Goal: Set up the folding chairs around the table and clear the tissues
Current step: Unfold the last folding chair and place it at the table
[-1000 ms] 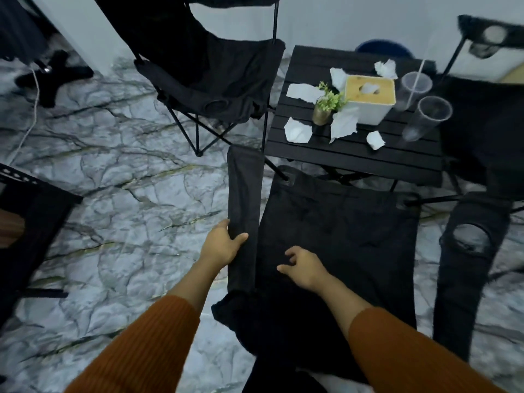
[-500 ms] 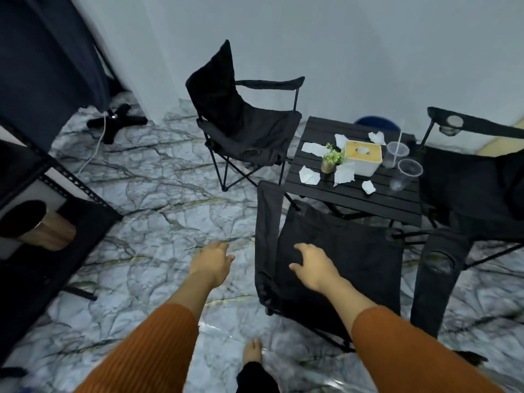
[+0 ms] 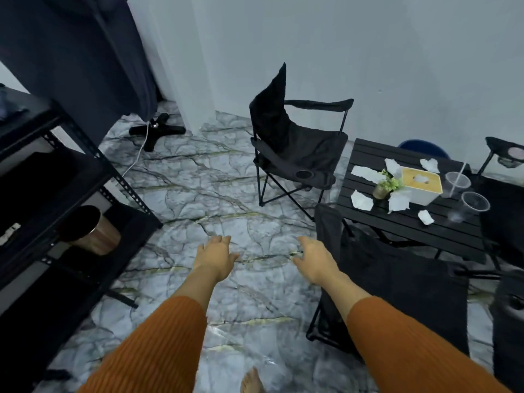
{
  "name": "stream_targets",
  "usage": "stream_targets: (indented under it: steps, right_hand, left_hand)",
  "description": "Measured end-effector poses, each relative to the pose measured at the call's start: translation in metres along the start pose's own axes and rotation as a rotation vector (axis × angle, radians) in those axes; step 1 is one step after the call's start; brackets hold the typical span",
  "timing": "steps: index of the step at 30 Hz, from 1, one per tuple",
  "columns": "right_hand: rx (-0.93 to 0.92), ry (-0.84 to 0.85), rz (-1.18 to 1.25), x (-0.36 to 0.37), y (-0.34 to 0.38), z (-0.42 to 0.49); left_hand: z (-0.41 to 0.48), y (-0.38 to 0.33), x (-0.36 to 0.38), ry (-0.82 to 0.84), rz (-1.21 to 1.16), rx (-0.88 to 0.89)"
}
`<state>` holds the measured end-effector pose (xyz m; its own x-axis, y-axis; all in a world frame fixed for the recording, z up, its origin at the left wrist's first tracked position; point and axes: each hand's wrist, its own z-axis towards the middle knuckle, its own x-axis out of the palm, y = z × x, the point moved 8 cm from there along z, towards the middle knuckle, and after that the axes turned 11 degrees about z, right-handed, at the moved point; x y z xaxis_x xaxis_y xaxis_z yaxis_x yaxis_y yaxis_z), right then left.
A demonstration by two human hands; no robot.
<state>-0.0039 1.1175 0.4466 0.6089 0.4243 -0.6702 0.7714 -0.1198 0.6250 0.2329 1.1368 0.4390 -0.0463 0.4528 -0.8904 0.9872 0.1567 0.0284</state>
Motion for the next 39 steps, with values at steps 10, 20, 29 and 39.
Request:
stream_targets:
  steps: [10, 20, 29, 39]
  right_hand:
    - [0.014, -0.087, -0.027, -0.011, 0.074, 0.100]
    - [-0.005, -0.179, -0.006, -0.075, 0.144, 0.260]
    - [0.009, -0.247, 0.065, -0.149, 0.195, 0.404]
    - [0.176, -0.437, 0.193, -0.197, 0.210, 0.527]
  left_hand:
    - [0.097, 0.055, -0.078, -0.088, -0.035, 0.100]
    - [0.256, 0.073, -0.185, -0.122, -0.007, 0.129]
    - [0.409, 0.063, -0.300, -0.213, 0.001, 0.199]
    - [0.577, 0.041, -0.397, -0.241, 0.063, 0.463]
